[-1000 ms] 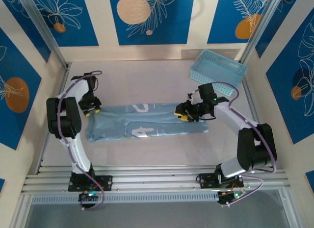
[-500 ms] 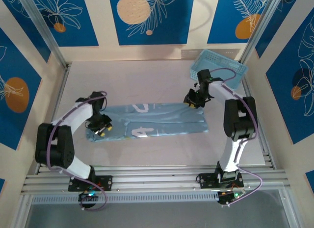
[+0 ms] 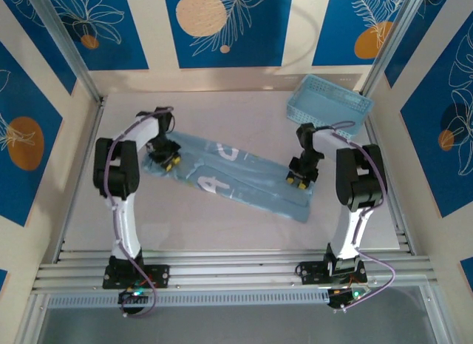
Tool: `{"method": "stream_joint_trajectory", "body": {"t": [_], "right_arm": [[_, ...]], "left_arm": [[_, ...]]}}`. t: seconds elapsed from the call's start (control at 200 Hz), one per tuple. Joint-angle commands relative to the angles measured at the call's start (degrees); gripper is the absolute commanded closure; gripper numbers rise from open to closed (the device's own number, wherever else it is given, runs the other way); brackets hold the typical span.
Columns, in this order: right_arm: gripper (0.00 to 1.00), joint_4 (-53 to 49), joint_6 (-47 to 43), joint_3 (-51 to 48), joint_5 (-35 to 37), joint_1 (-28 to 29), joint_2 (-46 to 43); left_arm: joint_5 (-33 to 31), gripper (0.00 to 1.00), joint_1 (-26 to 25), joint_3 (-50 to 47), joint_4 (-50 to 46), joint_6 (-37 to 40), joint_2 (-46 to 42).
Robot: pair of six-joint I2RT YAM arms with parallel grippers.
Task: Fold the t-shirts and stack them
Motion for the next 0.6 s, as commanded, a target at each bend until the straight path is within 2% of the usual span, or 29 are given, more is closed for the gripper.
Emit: {"method": "stream_joint_trajectory", "body": {"t": [0.0,0.185,0.3,0.425,0.59], "right_arm": [[0.64,-1.02,8.26,-6.71,-3.18,2.48,-4.97],[0.64,4.0,18.43,-12.61,-10.74,9.78,-8.56],[0.64,6.04,23.1,-12.21,-15.36,15.59,-7.92],[0.63,5.85,25.76,-10.67,-16.83,19.91,-9.06],[0.57,0.62,20.95,-5.49,-13.32,18.87,-13.38]], "left_arm": [[1.22,0.7,-0.35,14.86,1.68,1.73,11.73],[11.19,0.7,-2.97,45.32,6.54,-3.38,29.9],[15.55,0.67,-4.85,53.22,16.12,-8.75,36.43],[14.19,0.6,-5.94,54.2,20.29,-9.07,35.15],[7.31,0.45,-5.79,53.5,12.98,-2.49,24.19]]}}
